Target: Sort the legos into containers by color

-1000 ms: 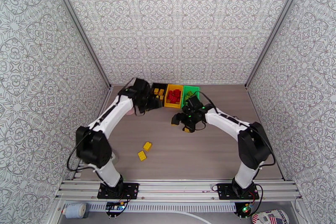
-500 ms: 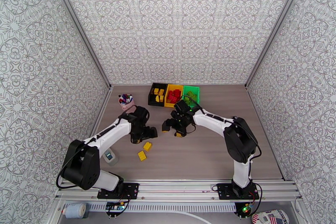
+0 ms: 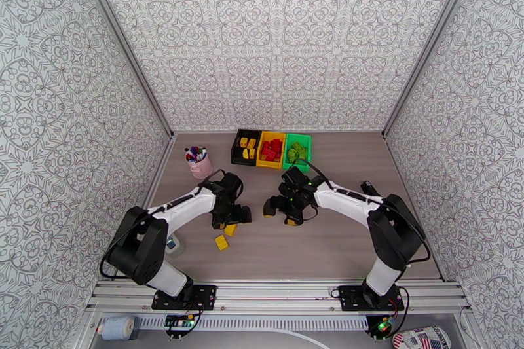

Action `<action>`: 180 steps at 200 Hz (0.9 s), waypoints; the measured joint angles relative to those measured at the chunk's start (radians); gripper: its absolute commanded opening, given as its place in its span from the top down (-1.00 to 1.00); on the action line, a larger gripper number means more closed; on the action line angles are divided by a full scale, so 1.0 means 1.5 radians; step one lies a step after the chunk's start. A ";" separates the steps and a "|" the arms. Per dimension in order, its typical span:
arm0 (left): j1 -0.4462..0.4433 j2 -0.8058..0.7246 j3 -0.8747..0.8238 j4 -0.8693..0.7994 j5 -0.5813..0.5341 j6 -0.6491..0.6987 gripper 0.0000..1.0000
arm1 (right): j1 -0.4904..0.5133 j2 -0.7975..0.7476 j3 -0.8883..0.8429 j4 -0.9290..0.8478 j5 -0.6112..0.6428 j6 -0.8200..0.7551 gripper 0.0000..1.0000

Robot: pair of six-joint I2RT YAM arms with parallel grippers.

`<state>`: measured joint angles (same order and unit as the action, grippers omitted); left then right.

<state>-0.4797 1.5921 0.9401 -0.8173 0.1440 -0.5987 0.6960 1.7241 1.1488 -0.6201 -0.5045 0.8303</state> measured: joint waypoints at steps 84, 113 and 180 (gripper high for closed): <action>-0.022 0.016 0.000 -0.001 -0.031 -0.004 -0.19 | 0.000 -0.002 -0.011 0.021 0.002 0.013 -0.84; -0.024 0.028 -0.001 -0.001 -0.036 -0.014 0.06 | 0.000 0.002 -0.006 0.022 0.002 0.012 -0.84; -0.029 0.025 -0.003 -0.003 -0.042 -0.036 0.34 | 0.000 0.082 0.120 -0.023 -0.005 -0.016 -0.83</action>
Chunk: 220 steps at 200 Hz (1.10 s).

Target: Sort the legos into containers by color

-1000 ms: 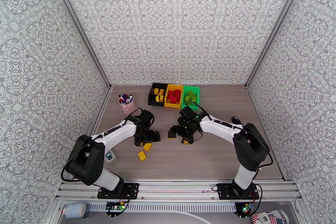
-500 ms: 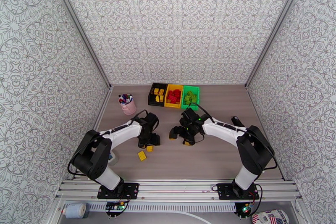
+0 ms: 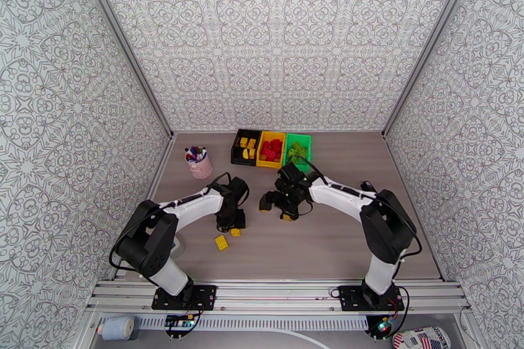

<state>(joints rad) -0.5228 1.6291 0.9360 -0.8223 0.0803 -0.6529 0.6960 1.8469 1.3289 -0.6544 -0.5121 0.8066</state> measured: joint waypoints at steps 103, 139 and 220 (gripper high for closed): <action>0.106 -0.072 0.094 0.000 0.080 -0.001 0.36 | -0.003 0.059 0.153 -0.057 -0.006 -0.027 -0.83; 0.147 -0.061 0.164 0.005 0.129 0.000 0.36 | -0.024 0.059 0.153 -0.059 -0.006 -0.027 -0.83; 0.213 0.053 0.294 0.076 0.213 -0.047 0.37 | -0.088 0.007 0.110 -0.063 -0.006 -0.038 -0.83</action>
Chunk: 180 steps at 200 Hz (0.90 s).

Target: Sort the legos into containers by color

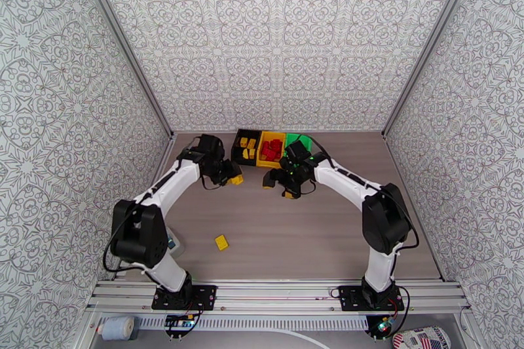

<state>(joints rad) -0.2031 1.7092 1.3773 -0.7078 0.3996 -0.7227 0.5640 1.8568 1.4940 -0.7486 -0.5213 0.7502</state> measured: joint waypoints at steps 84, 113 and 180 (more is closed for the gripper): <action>0.007 0.139 0.177 0.066 -0.002 -0.073 0.37 | -0.024 -0.049 -0.052 -0.001 0.000 -0.005 -0.83; 0.017 0.187 0.240 0.074 -0.008 -0.086 0.36 | -0.024 -0.062 -0.068 0.000 0.000 -0.004 -0.83; 0.023 0.340 0.451 0.050 -0.039 -0.094 -0.34 | -0.027 -0.067 -0.083 0.005 0.000 0.003 -0.83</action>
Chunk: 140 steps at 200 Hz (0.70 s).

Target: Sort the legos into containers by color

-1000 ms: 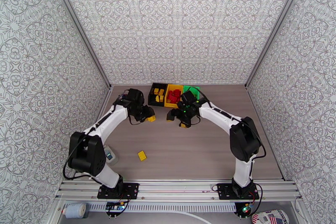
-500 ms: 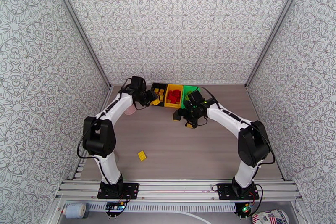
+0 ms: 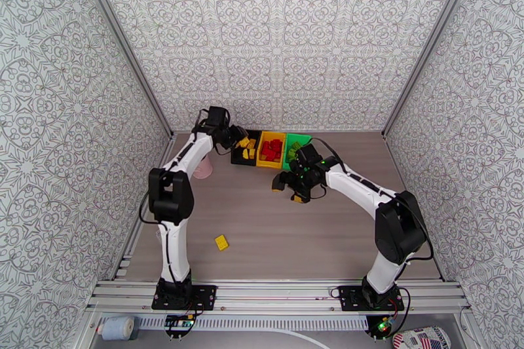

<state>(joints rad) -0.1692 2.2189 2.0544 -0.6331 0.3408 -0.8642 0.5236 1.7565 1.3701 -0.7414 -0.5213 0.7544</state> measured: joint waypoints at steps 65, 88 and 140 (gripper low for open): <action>-0.012 0.068 0.151 -0.095 -0.023 0.048 -0.58 | -0.001 0.001 0.004 0.000 -0.008 0.001 -0.84; -0.026 -0.010 0.066 -0.118 -0.057 0.078 -0.66 | -0.001 0.023 0.032 0.000 -0.019 -0.001 -0.83; -0.073 -0.343 -0.282 -0.140 -0.131 0.128 -0.74 | 0.008 0.082 0.099 -0.012 -0.022 -0.007 -0.81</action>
<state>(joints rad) -0.2787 1.7050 1.6314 -0.8436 0.1436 -0.6724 0.5358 1.8793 1.5188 -0.7589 -0.5541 0.7441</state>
